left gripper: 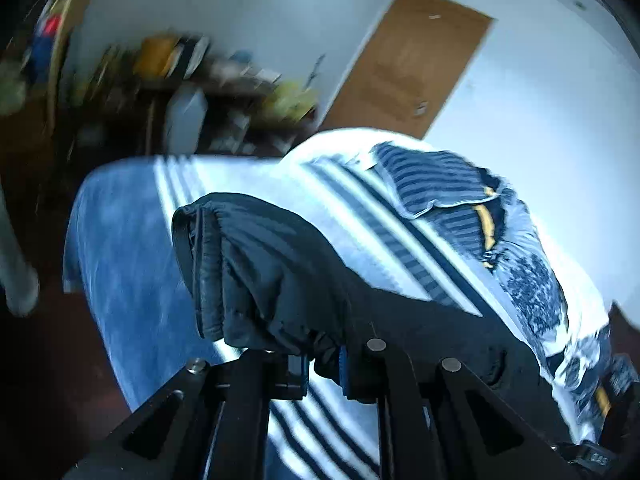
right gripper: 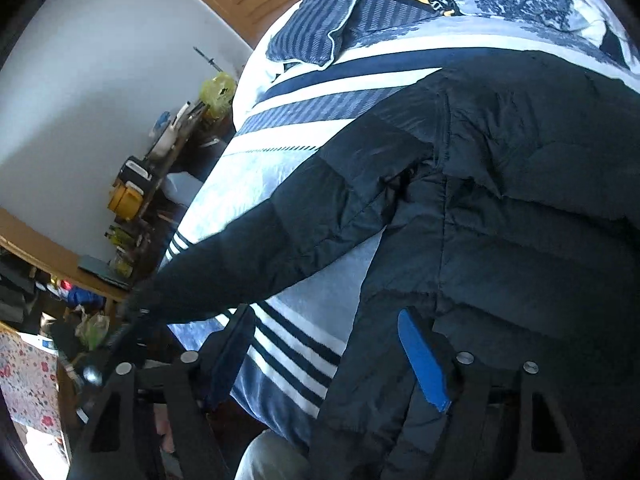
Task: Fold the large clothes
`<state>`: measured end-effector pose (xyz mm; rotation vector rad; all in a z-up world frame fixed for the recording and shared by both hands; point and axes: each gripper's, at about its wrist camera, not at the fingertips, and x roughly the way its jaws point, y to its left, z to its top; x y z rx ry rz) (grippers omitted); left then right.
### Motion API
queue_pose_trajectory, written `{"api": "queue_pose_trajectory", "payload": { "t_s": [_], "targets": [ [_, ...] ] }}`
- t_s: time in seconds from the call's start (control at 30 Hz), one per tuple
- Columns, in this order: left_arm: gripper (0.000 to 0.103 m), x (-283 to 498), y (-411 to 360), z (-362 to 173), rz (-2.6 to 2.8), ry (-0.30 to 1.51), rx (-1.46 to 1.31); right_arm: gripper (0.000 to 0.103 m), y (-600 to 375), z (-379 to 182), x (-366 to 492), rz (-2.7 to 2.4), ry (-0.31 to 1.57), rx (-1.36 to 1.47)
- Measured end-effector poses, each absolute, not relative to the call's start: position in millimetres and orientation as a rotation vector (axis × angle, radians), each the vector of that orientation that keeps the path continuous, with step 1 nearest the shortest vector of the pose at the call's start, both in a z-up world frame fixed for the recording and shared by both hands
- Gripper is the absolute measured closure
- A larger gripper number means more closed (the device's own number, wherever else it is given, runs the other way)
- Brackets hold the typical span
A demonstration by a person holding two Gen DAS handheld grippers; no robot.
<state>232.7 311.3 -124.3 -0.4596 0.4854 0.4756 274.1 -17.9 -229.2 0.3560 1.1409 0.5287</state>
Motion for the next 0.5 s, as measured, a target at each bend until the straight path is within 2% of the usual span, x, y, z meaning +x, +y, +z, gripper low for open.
{"api": "queue_pose_trajectory", "payload": {
  "t_s": [0.27, 0.5],
  "targets": [
    [0.092, 265, 210, -48, 0.247, 0.342, -0.116, 0.027, -96, -216, 259, 0.48, 1.037, 0.494],
    [0.092, 318, 76, -39, -0.043, 0.335, 0.103, 0.027, -195, -212, 242, 0.4, 0.943, 0.644]
  ]
}}
